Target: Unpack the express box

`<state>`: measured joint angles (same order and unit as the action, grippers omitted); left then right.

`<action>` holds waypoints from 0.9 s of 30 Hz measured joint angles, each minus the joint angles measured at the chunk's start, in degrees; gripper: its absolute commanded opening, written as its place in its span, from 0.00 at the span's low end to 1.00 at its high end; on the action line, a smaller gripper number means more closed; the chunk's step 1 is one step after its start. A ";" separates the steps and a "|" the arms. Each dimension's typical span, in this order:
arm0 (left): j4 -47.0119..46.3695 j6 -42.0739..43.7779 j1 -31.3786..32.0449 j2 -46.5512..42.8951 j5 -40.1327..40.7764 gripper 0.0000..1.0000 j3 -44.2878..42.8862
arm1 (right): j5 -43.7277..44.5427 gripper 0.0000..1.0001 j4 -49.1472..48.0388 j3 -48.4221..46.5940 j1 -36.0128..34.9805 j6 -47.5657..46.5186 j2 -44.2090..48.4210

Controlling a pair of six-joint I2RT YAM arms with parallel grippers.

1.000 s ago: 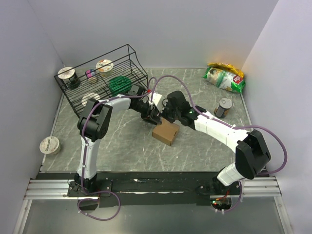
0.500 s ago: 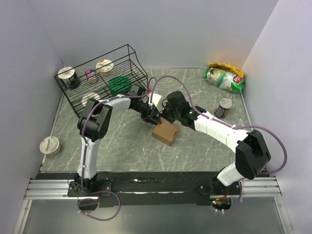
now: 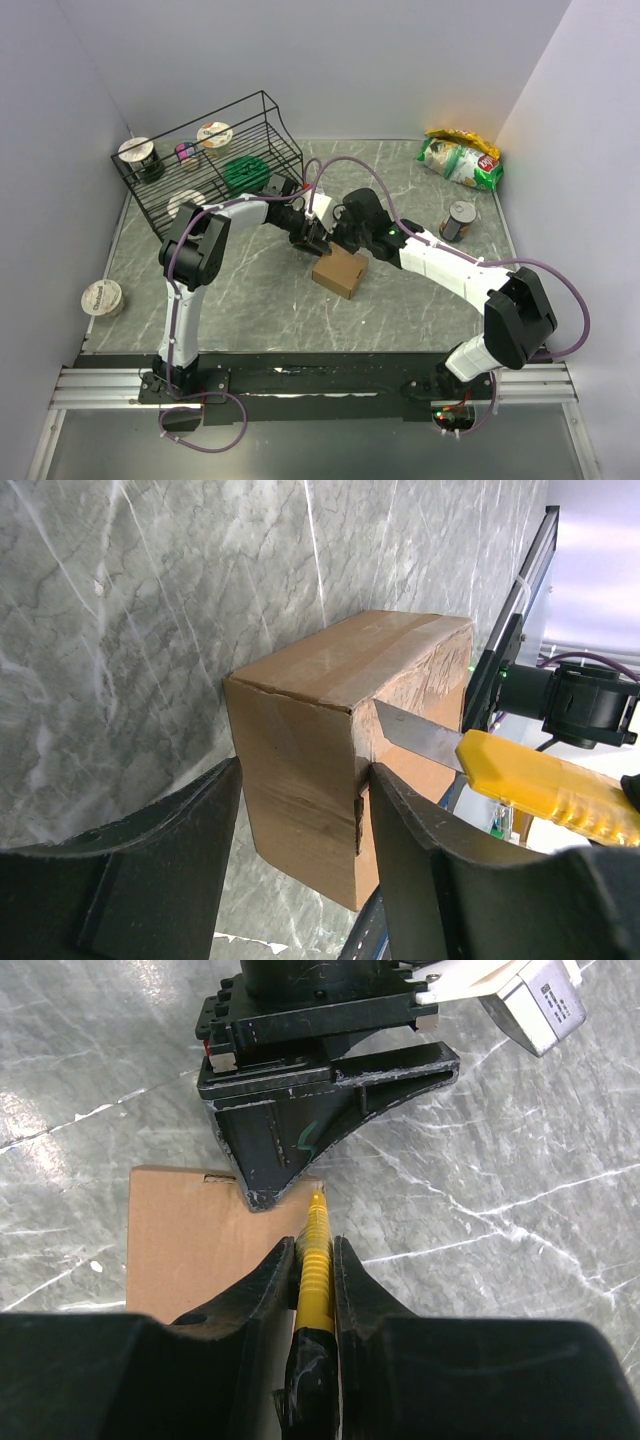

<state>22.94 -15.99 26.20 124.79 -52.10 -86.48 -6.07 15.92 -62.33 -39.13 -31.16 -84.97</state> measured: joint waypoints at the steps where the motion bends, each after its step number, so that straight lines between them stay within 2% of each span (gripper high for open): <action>1: 0.00 0.00 0.00 0.00 0.00 0.58 0.00 | 0.00 0.00 -0.02 0.02 0.00 -0.04 0.02; 27: -0.02 0.00 0.04 0.00 -0.02 0.58 0.00 | 0.59 0.00 -1.81 2.71 0.00 -1.25 2.01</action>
<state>22.92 -15.99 26.24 124.79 -52.12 -86.48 -5.48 14.11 -59.61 -39.13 -32.40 -82.96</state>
